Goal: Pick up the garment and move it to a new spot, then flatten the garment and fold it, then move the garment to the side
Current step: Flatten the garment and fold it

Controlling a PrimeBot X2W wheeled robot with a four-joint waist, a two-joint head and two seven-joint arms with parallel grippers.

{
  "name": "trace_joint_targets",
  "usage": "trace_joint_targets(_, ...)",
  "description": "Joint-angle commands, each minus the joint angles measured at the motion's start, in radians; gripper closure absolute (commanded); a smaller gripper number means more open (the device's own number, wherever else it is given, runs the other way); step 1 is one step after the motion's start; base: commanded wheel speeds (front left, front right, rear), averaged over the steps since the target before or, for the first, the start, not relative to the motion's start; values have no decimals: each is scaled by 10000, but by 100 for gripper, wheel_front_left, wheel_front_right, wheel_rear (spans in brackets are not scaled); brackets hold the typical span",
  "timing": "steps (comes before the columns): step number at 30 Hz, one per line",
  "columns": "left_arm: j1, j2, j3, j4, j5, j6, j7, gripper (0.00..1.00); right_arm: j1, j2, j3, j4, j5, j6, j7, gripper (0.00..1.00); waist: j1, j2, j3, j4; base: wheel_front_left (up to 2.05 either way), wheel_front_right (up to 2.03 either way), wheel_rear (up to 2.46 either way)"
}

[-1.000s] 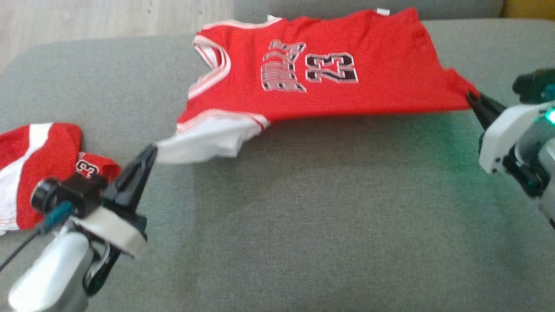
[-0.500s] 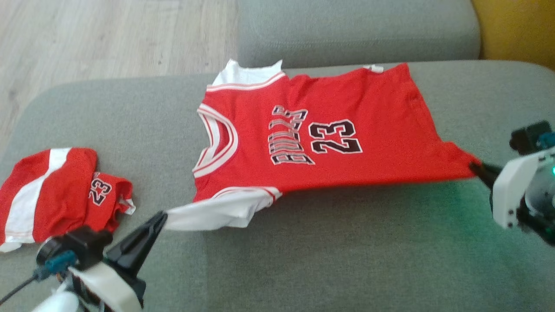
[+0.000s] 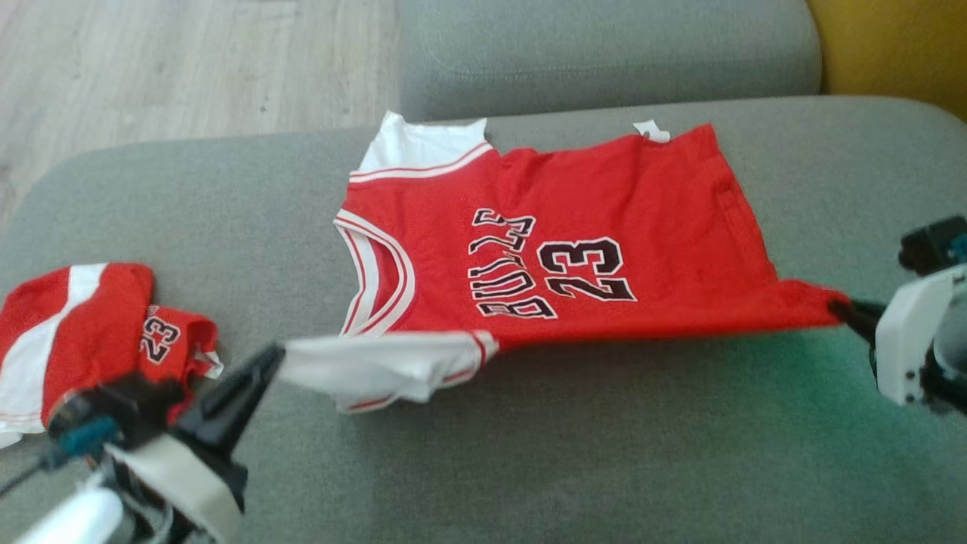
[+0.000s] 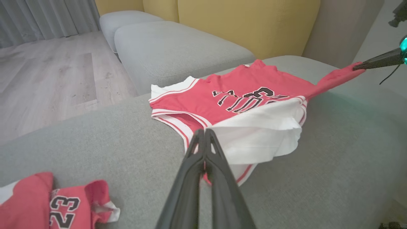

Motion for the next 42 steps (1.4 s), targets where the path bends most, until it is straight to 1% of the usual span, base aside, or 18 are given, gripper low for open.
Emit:
trace_joint_targets(1, -890, 332, 689, -87, 115, 64, 1, 100, -418, -251, -245, -93, -110, 65, 39, 100, 0, -1, 183, -38, 0, 0, 0)
trace_joint_targets(8, -2001, 144, 709, 470, 277, -145, 205, 100, -1097, 51, -507, 6, -458, 65, 359, 100, 0, -1, 918, -68, 0, 0, 0)
trace_joint_targets(13, -2959, -189, 379, 986, 491, -406, 440, 100, -1486, 382, -460, 279, -799, 65, 534, 100, 0, -1, 1339, -47, 0, 0, 0)
trace_joint_targets(18, -3727, -518, -28, 1726, 615, -568, 583, 100, -1772, 744, -369, 667, -1051, 65, 497, 100, 0, -1, 1552, -29, 0, 0, 0)
trace_joint_targets(31, -5176, -1188, -911, 3309, 609, -683, 386, 100, -2291, 1251, 15, 1425, -1207, 65, 260, 100, 0, -1, 2046, -37, 0, 0, 0)
trace_joint_targets(36, -5871, -1360, -1521, 3849, 597, -689, 291, 100, -2551, 1413, 158, 1668, -1091, 65, 203, 100, 0, -1, 2303, -136, 0, 0, 0)
trace_joint_targets(37, -6015, -1393, -1604, 4019, 640, -689, 229, 78, -2613, 1458, 186, 1713, -1089, 65, 171, 61, 0, -1, 2338, -159, 0, 0, 0)
trace_joint_targets(38, -6146, -1456, -1632, 4235, 673, -689, 151, 0, -2678, 1506, 209, 1756, -1091, 65, 119, 0, 0, -1, 2368, -179, 0, 0, 0)
trace_joint_targets(40, -6408, -1658, -1596, 4681, 729, -684, -123, 0, -2816, 1605, 174, 1853, -1068, 65, -113, 0, 0, -1, 2414, -214, 0, 0, 0)
trace_joint_targets(42, -6636, -1900, -1444, 5125, 774, -531, -536, 0, -2952, 1685, 103, 2048, -1123, 65, -461, 0, 0, -1, 2410, -245, 0, 0, 0)
